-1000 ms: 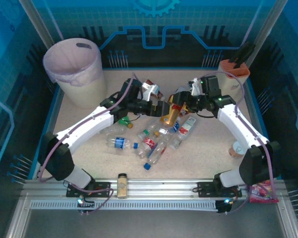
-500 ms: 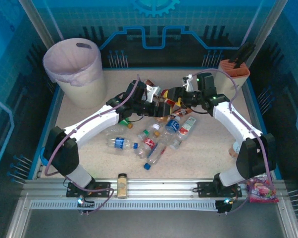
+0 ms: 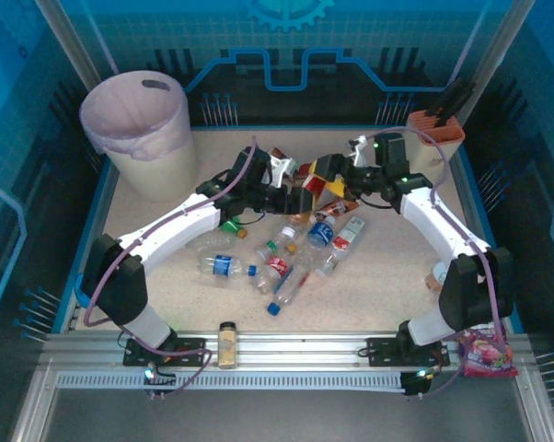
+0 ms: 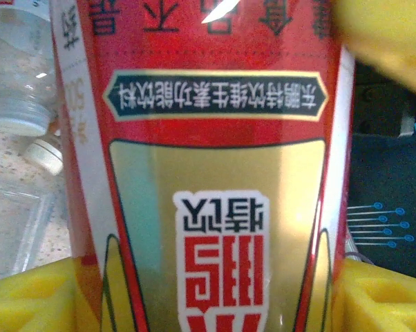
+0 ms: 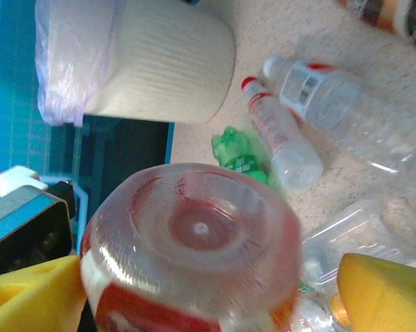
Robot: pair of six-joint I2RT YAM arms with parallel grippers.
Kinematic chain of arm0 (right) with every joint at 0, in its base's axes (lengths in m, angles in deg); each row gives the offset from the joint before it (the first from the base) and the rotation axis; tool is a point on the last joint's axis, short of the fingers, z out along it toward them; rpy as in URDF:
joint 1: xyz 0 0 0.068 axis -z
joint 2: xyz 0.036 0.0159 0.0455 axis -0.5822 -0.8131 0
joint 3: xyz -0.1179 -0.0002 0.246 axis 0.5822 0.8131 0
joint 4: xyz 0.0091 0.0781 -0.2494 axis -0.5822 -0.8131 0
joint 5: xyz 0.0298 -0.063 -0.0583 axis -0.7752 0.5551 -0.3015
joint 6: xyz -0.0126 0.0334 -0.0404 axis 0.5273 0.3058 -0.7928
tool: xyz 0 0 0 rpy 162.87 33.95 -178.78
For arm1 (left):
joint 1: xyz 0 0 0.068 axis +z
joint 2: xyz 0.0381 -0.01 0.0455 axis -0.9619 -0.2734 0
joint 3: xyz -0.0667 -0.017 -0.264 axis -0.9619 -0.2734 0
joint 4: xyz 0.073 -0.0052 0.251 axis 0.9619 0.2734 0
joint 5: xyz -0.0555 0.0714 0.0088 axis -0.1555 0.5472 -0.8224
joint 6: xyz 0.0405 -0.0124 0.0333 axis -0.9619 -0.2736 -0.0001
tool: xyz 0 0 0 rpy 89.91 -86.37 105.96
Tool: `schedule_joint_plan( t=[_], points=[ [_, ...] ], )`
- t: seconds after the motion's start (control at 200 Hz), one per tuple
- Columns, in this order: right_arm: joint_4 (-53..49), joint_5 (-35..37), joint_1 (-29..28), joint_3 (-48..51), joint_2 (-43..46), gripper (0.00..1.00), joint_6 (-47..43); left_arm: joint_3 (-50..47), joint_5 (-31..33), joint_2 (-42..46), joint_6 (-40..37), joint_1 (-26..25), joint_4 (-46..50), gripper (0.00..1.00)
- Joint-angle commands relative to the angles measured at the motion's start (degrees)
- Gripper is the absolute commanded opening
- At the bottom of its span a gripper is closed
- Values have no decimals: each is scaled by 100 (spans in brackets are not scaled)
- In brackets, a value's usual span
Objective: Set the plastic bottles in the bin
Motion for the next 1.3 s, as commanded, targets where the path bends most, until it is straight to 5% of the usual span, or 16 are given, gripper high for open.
schedule_joint_plan(
  t=[0.0,0.275,0.46,0.705,0.866,1.036,1.296],
  points=[
    [-95,-26,331,-89,287,95,-79,342,134,139,-89,230,222,63],
    [-1560,724,419,78,690,94,-1241,2194,358,133,-853,1224,1628,53],
    [-2159,1357,397,573,1130,94,-1739,3874,1440,-85,-1400,2000,2909,50],
    [-2521,1407,394,746,1243,93,-2030,5125,2112,-371,-1482,3279,3237,38],
    [-2659,1565,407,867,1453,92,-2061,5893,2509,-997,-1553,3908,3446,14],
    [-2764,1573,402,975,1593,92,-2055,6481,3018,-1860,-1515,4367,3356,0],
    [-2889,1766,393,1222,1904,92,-1994,7509,3134,-3146,-1700,4791,3583,0]
  ],
)
